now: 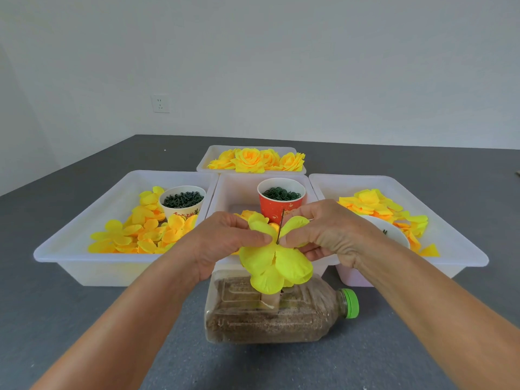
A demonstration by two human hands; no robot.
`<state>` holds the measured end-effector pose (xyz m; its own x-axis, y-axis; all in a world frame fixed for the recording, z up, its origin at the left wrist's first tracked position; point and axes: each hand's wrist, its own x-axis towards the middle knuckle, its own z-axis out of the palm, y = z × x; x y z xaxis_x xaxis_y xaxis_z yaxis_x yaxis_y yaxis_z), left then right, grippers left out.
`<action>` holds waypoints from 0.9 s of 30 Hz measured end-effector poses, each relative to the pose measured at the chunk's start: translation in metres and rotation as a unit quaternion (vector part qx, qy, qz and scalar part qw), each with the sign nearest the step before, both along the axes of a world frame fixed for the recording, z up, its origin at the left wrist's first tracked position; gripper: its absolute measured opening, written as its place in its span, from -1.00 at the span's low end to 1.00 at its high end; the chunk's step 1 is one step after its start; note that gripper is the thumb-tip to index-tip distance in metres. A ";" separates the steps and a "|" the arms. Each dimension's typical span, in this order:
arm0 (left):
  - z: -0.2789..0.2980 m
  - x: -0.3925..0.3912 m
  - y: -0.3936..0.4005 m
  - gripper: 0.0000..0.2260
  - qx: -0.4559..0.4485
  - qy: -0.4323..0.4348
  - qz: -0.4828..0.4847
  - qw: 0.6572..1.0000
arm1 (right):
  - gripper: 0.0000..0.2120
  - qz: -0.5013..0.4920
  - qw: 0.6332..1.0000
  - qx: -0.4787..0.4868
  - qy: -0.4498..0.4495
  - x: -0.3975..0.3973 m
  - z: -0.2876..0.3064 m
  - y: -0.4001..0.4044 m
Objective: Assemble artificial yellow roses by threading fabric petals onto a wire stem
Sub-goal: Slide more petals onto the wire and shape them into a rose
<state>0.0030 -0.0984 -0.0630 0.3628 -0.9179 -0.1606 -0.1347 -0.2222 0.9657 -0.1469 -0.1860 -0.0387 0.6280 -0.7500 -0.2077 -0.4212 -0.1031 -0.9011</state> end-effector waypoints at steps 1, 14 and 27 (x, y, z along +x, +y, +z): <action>-0.001 0.000 -0.001 -0.75 0.002 0.001 0.001 1.000 | -0.75 0.001 1.000 -0.001 0.005 0.000 -0.001 0.000; -0.002 -0.004 -0.003 -0.74 0.029 -0.044 0.007 0.999 | -0.76 0.002 1.000 0.002 0.029 0.001 -0.008 0.000; 0.000 -0.004 -0.006 -0.72 0.059 -0.047 0.016 0.997 | -0.52 0.004 0.994 -0.113 -0.001 -0.005 -0.014 0.007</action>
<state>-0.0008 -0.1046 -0.0631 0.4097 -0.8826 -0.2305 -0.2151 -0.3390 0.9159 -0.1517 -0.1785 -0.0530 0.6337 -0.7728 -0.0337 -0.4187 -0.3060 -0.8550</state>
